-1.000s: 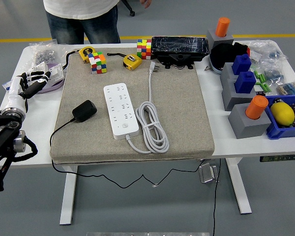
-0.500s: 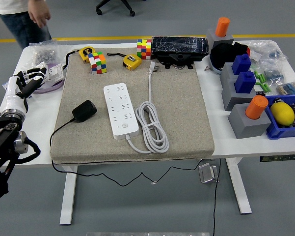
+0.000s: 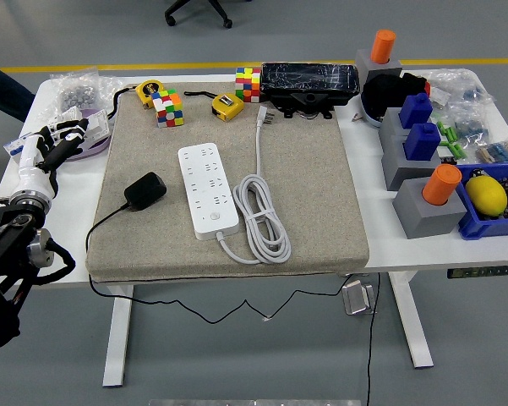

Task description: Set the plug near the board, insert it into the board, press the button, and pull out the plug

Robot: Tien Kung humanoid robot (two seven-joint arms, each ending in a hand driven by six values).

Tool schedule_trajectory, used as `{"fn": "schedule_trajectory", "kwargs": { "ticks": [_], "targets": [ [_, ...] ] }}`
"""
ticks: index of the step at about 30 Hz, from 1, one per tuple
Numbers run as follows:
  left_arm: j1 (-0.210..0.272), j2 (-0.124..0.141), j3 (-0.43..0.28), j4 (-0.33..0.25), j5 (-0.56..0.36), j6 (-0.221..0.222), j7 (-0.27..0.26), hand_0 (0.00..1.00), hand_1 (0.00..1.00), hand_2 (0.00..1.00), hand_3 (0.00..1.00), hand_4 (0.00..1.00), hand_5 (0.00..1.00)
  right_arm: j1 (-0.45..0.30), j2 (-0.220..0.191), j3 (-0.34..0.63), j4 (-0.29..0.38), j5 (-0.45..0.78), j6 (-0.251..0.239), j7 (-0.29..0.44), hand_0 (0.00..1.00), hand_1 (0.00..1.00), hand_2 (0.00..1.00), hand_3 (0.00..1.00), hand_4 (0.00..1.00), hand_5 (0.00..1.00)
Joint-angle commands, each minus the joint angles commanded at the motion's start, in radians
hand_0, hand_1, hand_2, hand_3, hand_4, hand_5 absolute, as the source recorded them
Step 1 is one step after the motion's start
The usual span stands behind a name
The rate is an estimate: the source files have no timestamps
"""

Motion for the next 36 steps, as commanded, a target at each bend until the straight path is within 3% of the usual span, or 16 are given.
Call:
{"fn": "schedule_trajectory", "kwargs": {
  "ticks": [17,31,36],
  "targets": [
    [0.003,0.002,0.008,-0.002,-0.005,-0.03,0.042,0.703,0.651,0.644,0.581,0.772,0.344,0.006,-0.007,-0.018,-0.003,0.005,0.002,0.0,0.609,0.672,0.684,0.563,0.915,0.444],
    [-0.002,0.008,0.016,-0.018,-0.018,-0.025,0.024,0.713,0.647,0.641,0.579,0.767,0.346,0.014,-0.009,-0.032,-0.001,0.008,0.002,0.0,0.609,0.673,0.684,0.564,0.914,0.443],
    [0.0,0.011,0.015,-0.032,-0.074,-0.036,0.027,0.719,0.65,0.639,0.573,0.763,0.349,0.015,-0.007,-0.036,-0.001,0.01,0.002,0.0,0.609,0.672,0.684,0.563,0.914,0.442]
  ]
}}
